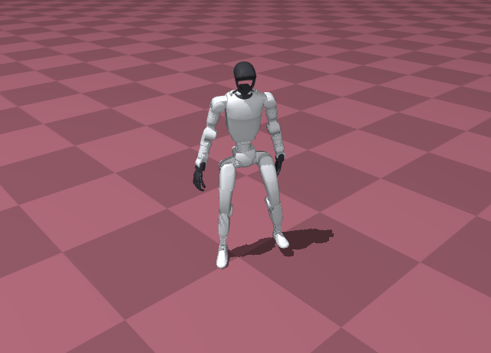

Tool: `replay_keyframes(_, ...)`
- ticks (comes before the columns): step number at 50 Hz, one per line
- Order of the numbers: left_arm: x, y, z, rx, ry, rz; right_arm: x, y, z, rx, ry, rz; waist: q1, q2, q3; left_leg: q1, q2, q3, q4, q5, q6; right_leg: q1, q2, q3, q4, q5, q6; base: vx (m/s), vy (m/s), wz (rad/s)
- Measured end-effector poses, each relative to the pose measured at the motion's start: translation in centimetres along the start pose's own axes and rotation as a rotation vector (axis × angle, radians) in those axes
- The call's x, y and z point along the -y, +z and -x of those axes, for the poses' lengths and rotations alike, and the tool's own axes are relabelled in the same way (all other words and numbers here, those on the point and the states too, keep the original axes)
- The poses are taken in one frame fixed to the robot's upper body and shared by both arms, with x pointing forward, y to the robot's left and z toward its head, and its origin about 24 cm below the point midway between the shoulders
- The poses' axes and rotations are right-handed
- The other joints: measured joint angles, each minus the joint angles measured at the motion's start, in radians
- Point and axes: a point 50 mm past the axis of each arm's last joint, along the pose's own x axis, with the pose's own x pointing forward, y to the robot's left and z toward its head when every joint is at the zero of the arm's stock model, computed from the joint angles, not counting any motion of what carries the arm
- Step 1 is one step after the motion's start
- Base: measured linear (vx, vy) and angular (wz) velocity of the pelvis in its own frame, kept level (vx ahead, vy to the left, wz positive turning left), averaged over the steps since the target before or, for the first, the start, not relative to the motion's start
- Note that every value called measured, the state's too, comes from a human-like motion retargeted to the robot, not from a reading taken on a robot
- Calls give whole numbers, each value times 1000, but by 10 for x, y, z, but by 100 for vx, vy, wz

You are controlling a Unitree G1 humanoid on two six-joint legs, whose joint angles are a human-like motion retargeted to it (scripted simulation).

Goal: In place motions

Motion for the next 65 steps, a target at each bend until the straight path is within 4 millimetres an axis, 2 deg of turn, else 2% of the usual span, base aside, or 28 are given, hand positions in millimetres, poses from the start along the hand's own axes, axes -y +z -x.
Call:
replay_keyframes(3, -3, 7, 1, -21, 59, -173, -17, -8, 0, -61, 70, -74, 29, -4, -2, 23, -75, -93, 31, -26, 13, 17, -5, 24, 4, -5, 1, 6, -1, -43)
replay_keyframes(5, -5, 7, 2, -24, 110, -271, -30, -12, 1, -93, 136, -96, 44, 2, -10, 46, -88, -85, 28, -56, 30, 26, -1, 40, 6, -8, 4, 10, 8, -53)
replay_keyframes(7, -6, 2, 2, -30, 150, -346, -42, -15, 3, -106, 188, -87, 36, 10, -26, 68, -78, -40, 18, -109, 42, 37, 2, 48, 4, -13, 9, 4, 14, -20)
replay_keyframes(9, -3, -6, 1, -41, 175, -395, -51, -19, 4, -108, 209, -57, 11, 23, -46, 71, -95, -64, 14, -157, 54, 47, 3, 52, 5, -22, 15, 1, 21, 28)
replay_keyframes(12, 9, -17, -5, -61, 174, -439, -58, -25, 6, -101, 195, 13, -33, 59, -58, 67, -92, -71, 13, -180, 55, 57, 3, 42, 20, -31, 11, -9, 37, 69)
replay_keyframes(15, 16, -18, -8, -94, 139, -462, -57, -27, 6, -106, 163, 95, -35, 75, -29, 55, -101, -60, 30, -154, 52, 52, -21, 50, 61, -13, -9, -19, 43, 31)
replay_keyframes(18, 24, -33, -11, -182, 102, -414, -58, -31, 7, -111, 141, 167, -6, 76, -13, 81, -139, -67, 3, -145, 76, 31, -43, 55, 103, 59, -49, -18, 41, -17)
replay_keyframes(20, 34, -46, -13, -220, 84, -317, -59, -31, 7, -102, 144, 214, 16, 87, -10, 95, -147, -64, -26, -132, 83, 3, -46, 67, 130, 124, -73, -14, 32, -42)
replay_keyframes(24, 63, -61, -18, -234, -20, 17, -55, -12, 4, -29, 132, 280, -3, 127, 3, 85, -128, -53, -61, -111, 94, -63, -39, 20, 194, 228, -126, -32, 33, -12)
replay_keyframes(25, 70, -63, -19, -235, -60, 104, -54, -7, 4, -2, 127, 287, -13, 139, 7, 82, -120, -53, -69, -104, 96, -71, -34, -18, 209, 235, -151, -34, 27, -3)
replay_keyframes(27, 77, -66, -19, -229, -141, 236, -53, 3, 3, 45, 126, 303, -15, 150, 15, 82, -106, -42, -89, -95, 98, -78, -20, -90, 241, 188, -160, -31, 20, -21)
replay_keyframes(30, 77, -72, -17, -227, -197, 333, -57, 8, 4, 81, 137, 332, -6, 142, 14, 89, -109, -28, -119, -82, 103, -94, 48, -36, 282, 95, -103, -17, 5, -10)
replay_keyframes(33, 67, -81, -15, -258, -155, 320, -61, 1, 5, 68, 156, 358, -7, 120, -5, 90, -131, -45, -140, -66, 104, -82, 103, 41, 271, 43, -40, -5, -1, 30)
replay_keyframes(36, 57, -89, -12, -302, -97, 258, -66, -17, 7, 12, 176, 376, -2, 94, -30, 99, -165, -64, -156, -55, 110, -44, 131, 100, 210, 17, -30, 4, -5, 41)
replay_keyframes(38, 52, -93, -11, -329, -77, 214, -69, -31, 9, -43, 192, 378, 3, 76, -49, 106, -191, -76, -164, -51, 114, -11, 138, 105, 156, -7, -55, 11, -9, 44)
replay_keyframes(41, 50, -100, -8, -375, -87, 170, -76, -55, 14, -159, 237, 357, 35, 52, -89, 122, -227, -79, -180, -48, 116, 43, 104, -32, 67, -27, -100, 19, -12, 6)
replay_keyframes(43, 55, -106, -7, -410, -105, 165, -81, -68, 18, -244, 281, 321, 81, 42, -114, 137, -242, -62, -195, -49, 114, 59, 92, -42, 30, -17, -98, 21, -9, -56)
replay_keyframes(45, 63, -108, -8, -424, -115, 182, -83, -73, 21, -305, 318, 268, 117, 42, -130, 149, -250, -49, -209, -50, 112, 59, 87, -19, 14, -6, -81, 17, -5, -65)
replay_keyframes(48, 77, -110, -11, -397, -119, 239, -86, -60, 18, -283, 354, 194, 134, 63, -147, 166, -241, -23, -228, -53, 112, 51, 94, -22, 7, -6, -95, 17, -3, -60)
replay_keyframes(51, 85, -115, -13, -386, -80, 254, -92, -36, 14, -167, 374, 154, 85, 88, -176, 163, -230, -19, -238, -53, 111, 38, 112, 1, 10, -19, -96, 18, -3, -12)
replay_keyframes(55, 80, -117, -12, -414, 2, 180, -101, -5, 12, -8, 414, 137, 15, 117, -201, 152, -212, -28, -239, -54, 103, 33, 130, -1, 4, -35, -96, 12, -10, 15)
replay_keyframes(57, 72, -112, -12, -425, 16, 111, -104, 4, 13, 44, 425, 149, 6, 121, -202, 159, -206, -27, -245, -54, 100, 39, 139, -4, -2, -38, -99, 11, -14, 4)
replay_keyframes(60, 63, -105, -11, -423, -8, 23, -107, 3, 14, 56, 422, 203, 15, 120, -212, 172, -199, -24, -254, -53, 95, 42, 150, 5, -4, -44, -107, 17, -11, -8)
replay_keyframes(65, 61, -81, -13, -364, -146, -6, -101, -12, 12, -9, 365, 352, 22, 121, -214, 179, -180, -25, -260, -47, 81, 50, 170, 3, -8, -53, -117, 13, -13, 11)
